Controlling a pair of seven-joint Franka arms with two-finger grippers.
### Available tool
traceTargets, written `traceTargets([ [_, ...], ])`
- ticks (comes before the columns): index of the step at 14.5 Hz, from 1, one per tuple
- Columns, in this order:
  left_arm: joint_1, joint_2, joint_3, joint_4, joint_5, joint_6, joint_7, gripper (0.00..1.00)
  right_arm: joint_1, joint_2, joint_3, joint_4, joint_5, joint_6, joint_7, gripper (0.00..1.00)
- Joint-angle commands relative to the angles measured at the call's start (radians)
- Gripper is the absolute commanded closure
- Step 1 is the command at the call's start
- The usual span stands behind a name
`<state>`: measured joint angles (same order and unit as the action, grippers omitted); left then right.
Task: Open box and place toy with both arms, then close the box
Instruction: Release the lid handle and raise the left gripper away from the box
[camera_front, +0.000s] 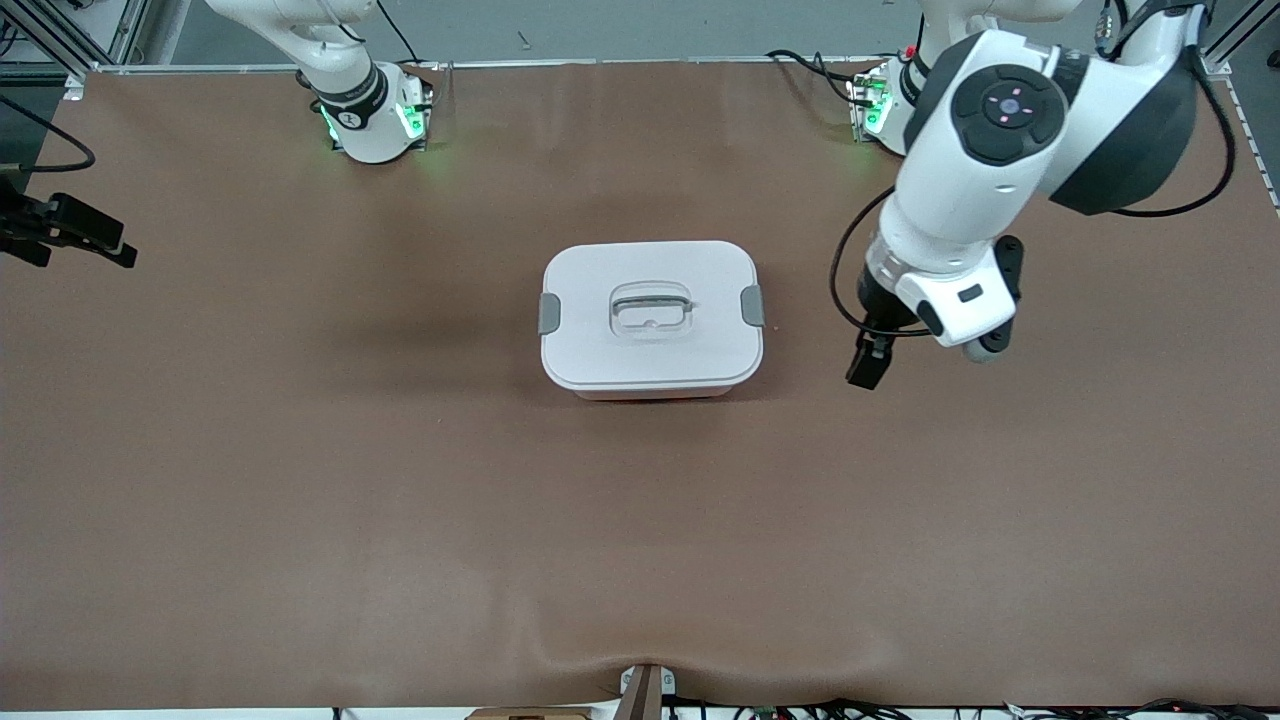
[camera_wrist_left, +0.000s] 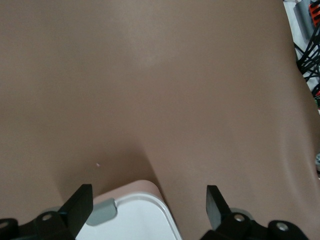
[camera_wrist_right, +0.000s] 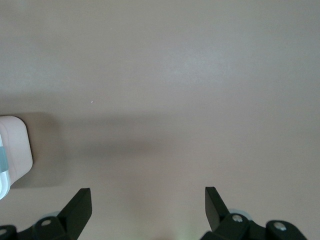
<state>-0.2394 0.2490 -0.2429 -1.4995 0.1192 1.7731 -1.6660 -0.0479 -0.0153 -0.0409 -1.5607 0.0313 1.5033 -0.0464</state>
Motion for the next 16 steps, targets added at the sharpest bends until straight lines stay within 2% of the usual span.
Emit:
traceTargets([
  [1, 0.018, -0.025, 0.0, -0.001, -0.02, -0.053, 0.106, 0.0, -0.009, 0.008, 0.007, 0.014, 0.004, -0.005, 0.011, 0.0],
  [11, 0.202, -0.034, -0.012, 0.039, -0.021, -0.063, 0.44, 0.0, -0.01, 0.008, 0.007, 0.014, 0.005, -0.005, 0.011, 0.0],
  [14, 0.201, -0.065, 0.0, 0.039, -0.013, -0.154, 0.563, 0.0, -0.01, 0.008, 0.007, 0.014, 0.005, -0.005, 0.011, 0.0],
  [16, 0.213, -0.071, 0.013, 0.039, -0.033, -0.167, 0.659, 0.0, -0.012, 0.008, 0.007, 0.014, 0.005, -0.005, 0.011, 0.0],
])
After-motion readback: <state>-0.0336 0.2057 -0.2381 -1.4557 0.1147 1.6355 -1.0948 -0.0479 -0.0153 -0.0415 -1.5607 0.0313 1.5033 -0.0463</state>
